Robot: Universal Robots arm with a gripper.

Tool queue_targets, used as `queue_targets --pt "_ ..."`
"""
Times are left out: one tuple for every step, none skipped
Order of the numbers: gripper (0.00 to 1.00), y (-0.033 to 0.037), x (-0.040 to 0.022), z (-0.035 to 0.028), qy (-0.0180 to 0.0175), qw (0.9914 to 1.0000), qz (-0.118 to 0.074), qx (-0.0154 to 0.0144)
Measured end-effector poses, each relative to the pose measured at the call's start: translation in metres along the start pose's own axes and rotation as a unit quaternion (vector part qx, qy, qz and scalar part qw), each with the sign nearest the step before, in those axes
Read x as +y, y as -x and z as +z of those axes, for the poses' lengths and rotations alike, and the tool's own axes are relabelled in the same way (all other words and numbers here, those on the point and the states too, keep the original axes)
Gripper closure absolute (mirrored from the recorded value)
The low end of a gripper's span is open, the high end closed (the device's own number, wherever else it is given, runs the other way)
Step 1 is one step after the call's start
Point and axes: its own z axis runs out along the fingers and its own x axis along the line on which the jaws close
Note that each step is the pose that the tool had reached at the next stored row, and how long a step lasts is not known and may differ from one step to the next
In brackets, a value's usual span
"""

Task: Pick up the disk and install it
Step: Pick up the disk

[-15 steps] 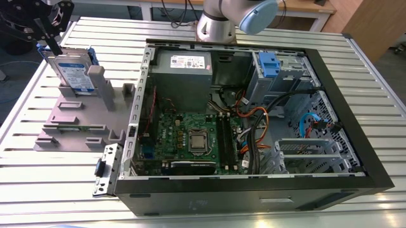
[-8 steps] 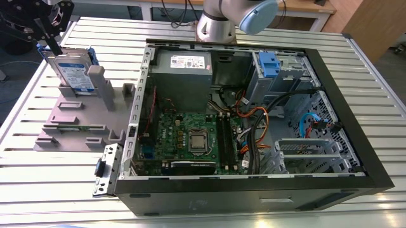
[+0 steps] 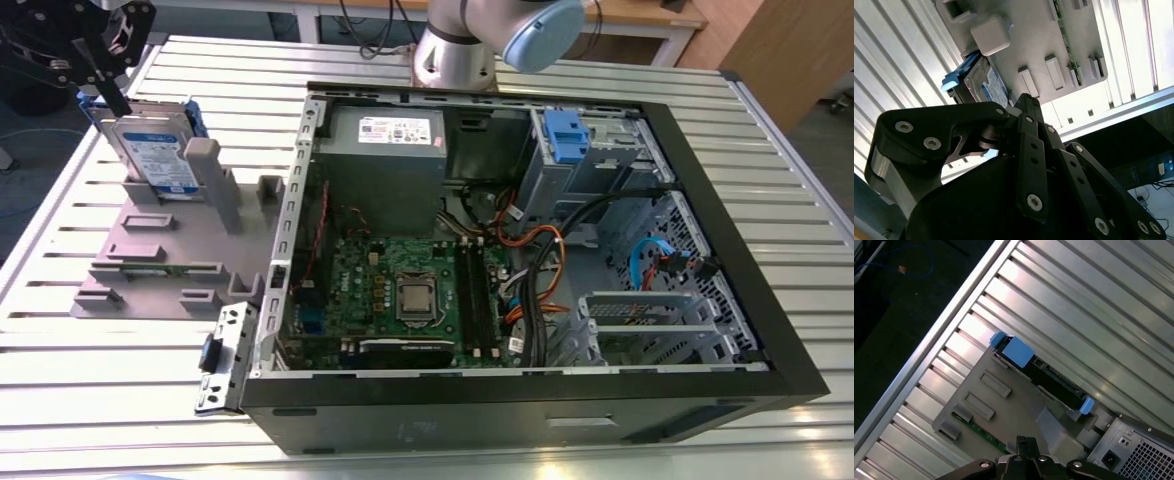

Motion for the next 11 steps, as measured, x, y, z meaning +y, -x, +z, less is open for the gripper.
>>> queue_targets --pt "0.89 0.0000 0.0000 0.0000 0.0000 1.00000 -0.001 0.0000" --pt "0.89 0.0000 0.0000 0.0000 0.0000 1.00000 -0.001 0.0000" --pt "0.89 0.0000 0.0000 0.0000 0.0001 1.00000 -0.002 0.0000" --pt "0.89 0.0000 0.0000 0.0000 0.0001 1.00000 -0.003 0.0000" --pt "0.89 0.0000 0.0000 0.0000 0.0001 0.99999 -0.003 0.0000" --pt "0.89 0.0000 0.0000 0.0000 0.0001 0.99999 -0.004 0.0000" --pt "0.89 0.0000 0.0000 0.0000 0.0001 0.99999 -0.005 0.0000" --pt "0.89 0.0000 0.0000 0.0000 0.0002 0.99999 -0.005 0.0000" --pt "0.89 0.0000 0.0000 0.0000 0.0002 0.99998 -0.006 0.0000" --pt "0.89 0.0000 0.0000 0.0000 0.0002 0.99998 -0.007 0.0000" --pt "0.89 0.0000 0.0000 0.0000 0.0002 0.99997 -0.007 0.0000"
